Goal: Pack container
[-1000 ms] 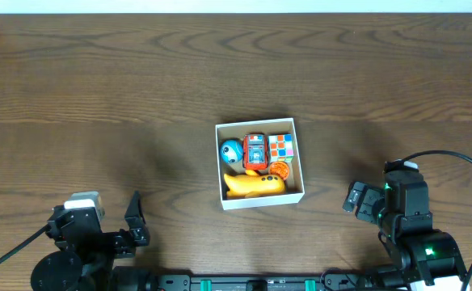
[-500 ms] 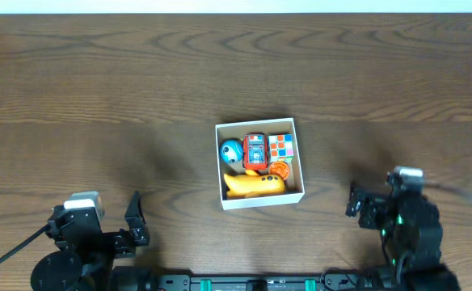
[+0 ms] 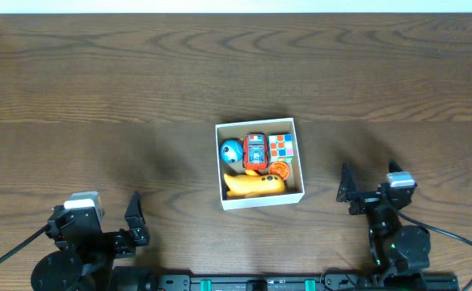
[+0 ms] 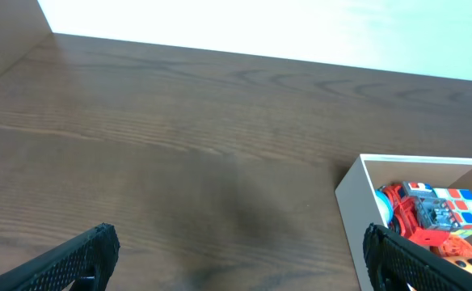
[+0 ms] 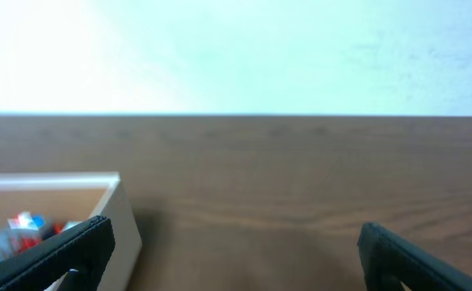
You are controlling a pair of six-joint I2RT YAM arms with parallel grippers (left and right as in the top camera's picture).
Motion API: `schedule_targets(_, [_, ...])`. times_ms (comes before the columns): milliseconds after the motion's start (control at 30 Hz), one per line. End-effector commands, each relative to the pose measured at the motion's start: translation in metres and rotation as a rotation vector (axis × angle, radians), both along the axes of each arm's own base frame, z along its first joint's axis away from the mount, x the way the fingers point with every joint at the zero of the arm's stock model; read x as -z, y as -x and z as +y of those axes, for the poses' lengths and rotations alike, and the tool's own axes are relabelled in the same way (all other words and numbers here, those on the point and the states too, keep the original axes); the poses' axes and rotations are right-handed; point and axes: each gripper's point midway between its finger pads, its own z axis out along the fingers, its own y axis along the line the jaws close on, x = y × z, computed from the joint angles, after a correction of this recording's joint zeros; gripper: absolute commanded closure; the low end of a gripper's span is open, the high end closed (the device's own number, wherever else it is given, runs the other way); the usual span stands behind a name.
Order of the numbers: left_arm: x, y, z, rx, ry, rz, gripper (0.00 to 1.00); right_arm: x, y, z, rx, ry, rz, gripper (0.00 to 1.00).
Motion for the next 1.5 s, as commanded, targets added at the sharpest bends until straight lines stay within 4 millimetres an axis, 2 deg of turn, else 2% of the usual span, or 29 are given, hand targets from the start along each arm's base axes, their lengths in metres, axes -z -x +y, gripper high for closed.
schedule_targets(0, [0.002,0.0,0.001,-0.009,0.012,0.005,0.02,0.005,0.0,0.006,-0.042,0.107,-0.015,0.01])
schedule_targets(1100, [0.002,0.0,0.001,-0.01,0.012,0.005,0.02,0.006,0.0,0.006,-0.042,0.109,-0.01,0.01])
schedule_targets(1233, [0.016,0.006,0.008,-0.028,-0.049,0.063,0.02,0.006,0.0,0.006,-0.042,0.109,-0.01,0.01])
schedule_targets(1467, [0.062,0.004,0.009,-0.036,-0.054,0.095,0.02,0.006,0.0,0.006,-0.042,0.109,-0.01,0.01])
